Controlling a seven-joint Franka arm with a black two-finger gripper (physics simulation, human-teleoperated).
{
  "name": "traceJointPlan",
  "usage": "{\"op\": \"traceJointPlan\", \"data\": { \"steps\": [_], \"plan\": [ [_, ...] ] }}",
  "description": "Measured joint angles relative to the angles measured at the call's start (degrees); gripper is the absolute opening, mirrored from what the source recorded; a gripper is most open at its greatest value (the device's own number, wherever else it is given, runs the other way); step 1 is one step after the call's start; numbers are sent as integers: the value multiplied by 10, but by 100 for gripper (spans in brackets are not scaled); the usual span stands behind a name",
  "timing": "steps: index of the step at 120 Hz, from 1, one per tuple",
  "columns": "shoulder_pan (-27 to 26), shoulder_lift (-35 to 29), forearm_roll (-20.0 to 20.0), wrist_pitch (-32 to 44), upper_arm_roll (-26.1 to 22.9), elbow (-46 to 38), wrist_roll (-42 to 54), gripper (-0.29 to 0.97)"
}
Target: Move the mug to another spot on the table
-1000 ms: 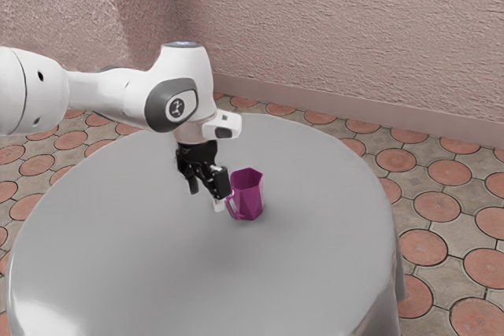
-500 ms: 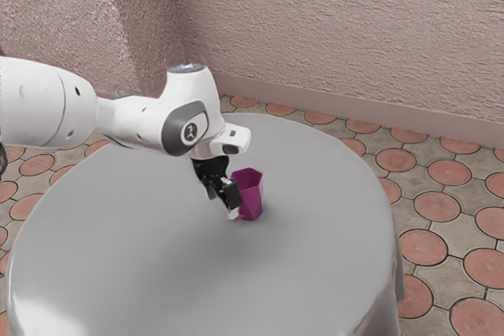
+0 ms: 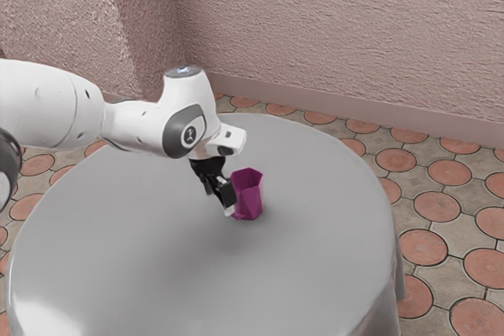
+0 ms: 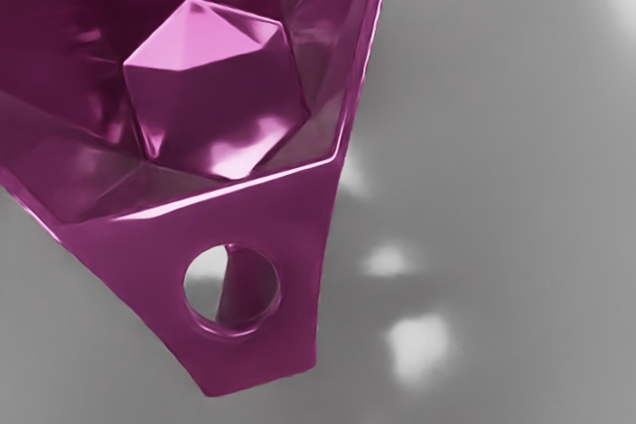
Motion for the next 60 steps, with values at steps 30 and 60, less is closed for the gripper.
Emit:
{"op": "traceJointPlan", "data": {
  "steps": [30,60],
  "plan": [
    [1,25,-13,13,1,21,13,68],
    [2,34,-21,26,3,22,22,63]
  ]
}}
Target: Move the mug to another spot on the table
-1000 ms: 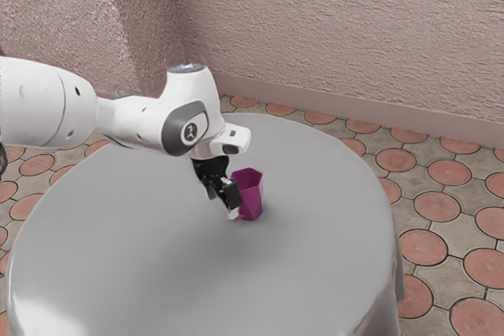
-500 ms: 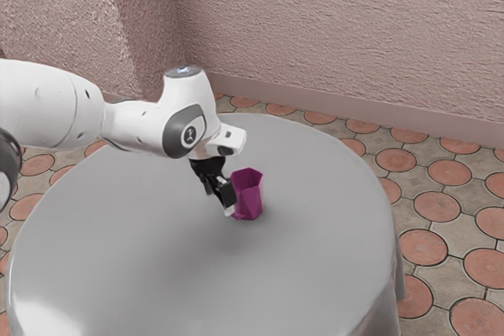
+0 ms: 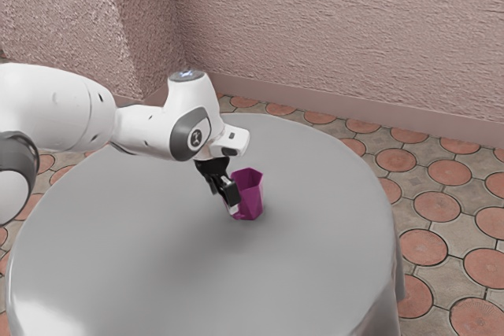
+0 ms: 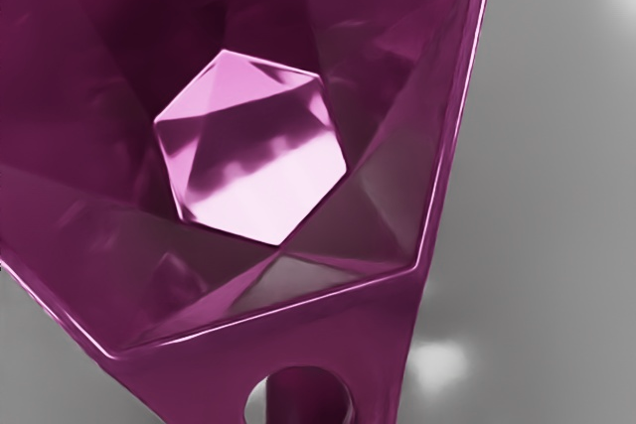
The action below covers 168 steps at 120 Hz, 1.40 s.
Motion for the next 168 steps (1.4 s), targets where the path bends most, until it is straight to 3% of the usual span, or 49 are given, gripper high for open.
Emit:
{"op": "traceJointPlan", "data": {
  "steps": [15,32,84,110,168],
  "plan": [
    [0,1,-3,6,0,0,3,48],
    [0,7,-15,21,0,-1,6,39],
    [0,23,-38,45,0,-3,11,32],
    [0,26,-39,51,0,-3,11,17],
    [-1,12,-36,60,-1,-1,6,7]
  ]
}}
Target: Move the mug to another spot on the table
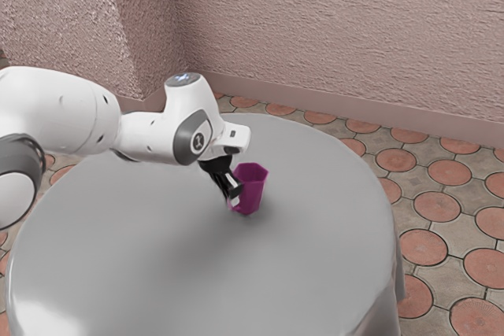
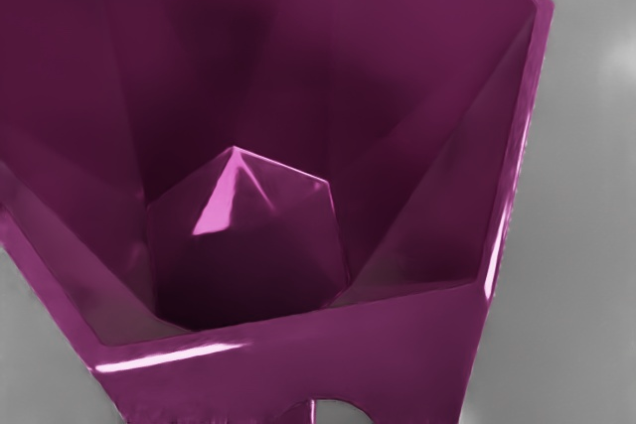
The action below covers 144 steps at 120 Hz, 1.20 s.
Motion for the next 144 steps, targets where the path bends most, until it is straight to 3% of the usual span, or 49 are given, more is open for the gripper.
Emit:
{"op": "traceJointPlan", "data": {
  "steps": [18,69,102,126,144],
  "plan": [
    [0,-28,0,-2,0,-15,-1,7],
    [-2,-170,20,22,33,-175,-4,2],
    [0,-182,43,32,90,-198,-6,1],
    [-3,-176,48,47,94,-203,-7,1],
    [-3,-174,42,99,94,-211,-6,1]
  ]
}}
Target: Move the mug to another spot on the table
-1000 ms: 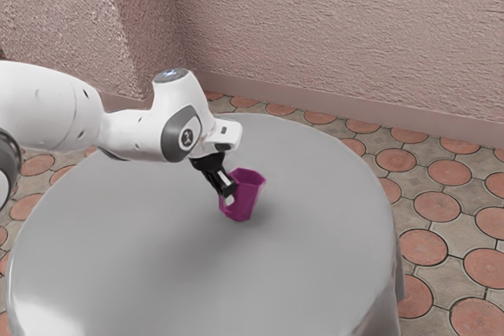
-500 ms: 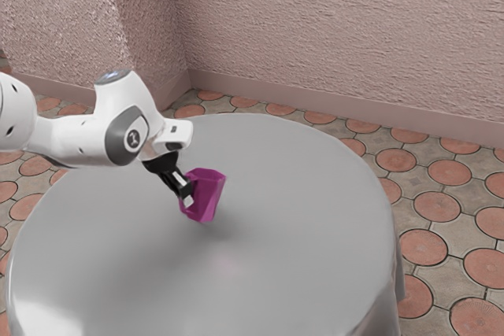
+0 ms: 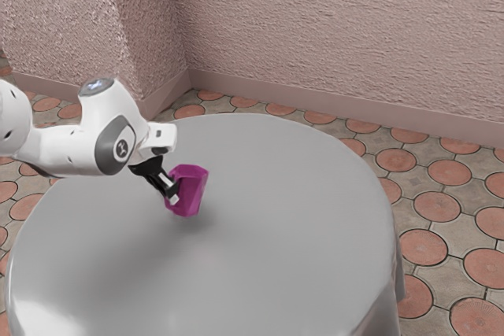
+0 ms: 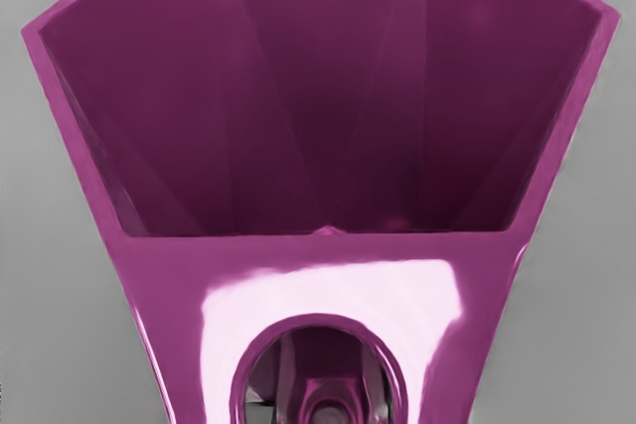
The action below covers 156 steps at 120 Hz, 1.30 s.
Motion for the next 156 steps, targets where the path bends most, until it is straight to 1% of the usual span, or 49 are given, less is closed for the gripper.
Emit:
{"op": "traceJointPlan", "data": {
  "steps": [16,24,31,40,45,52,61,76,100,107,119,129,141,156],
  "plan": [
    [1,-3,-26,61,0,-29,2,1],
    [1,-4,-48,88,0,-38,5,2],
    [0,-4,-93,111,0,-52,14,1],
    [1,-3,-173,135,-1,-60,36,1],
    [1,-3,-209,145,-2,-61,49,1],
    [1,4,-244,156,-3,-62,67,1],
    [-1,15,-270,167,-5,-61,88,0],
    [-5,27,-290,178,-8,-60,117,0],
    [-6,34,-301,187,-12,-60,153,1],
    [-6,35,-306,187,-14,-60,161,8],
    [-6,37,-315,187,-16,-60,174,29],
    [-6,37,-319,186,-16,-60,183,41],
    [-6,37,-322,186,-17,-60,192,51],
    [-6,37,-324,184,-16,-60,202,58]
  ]
}}
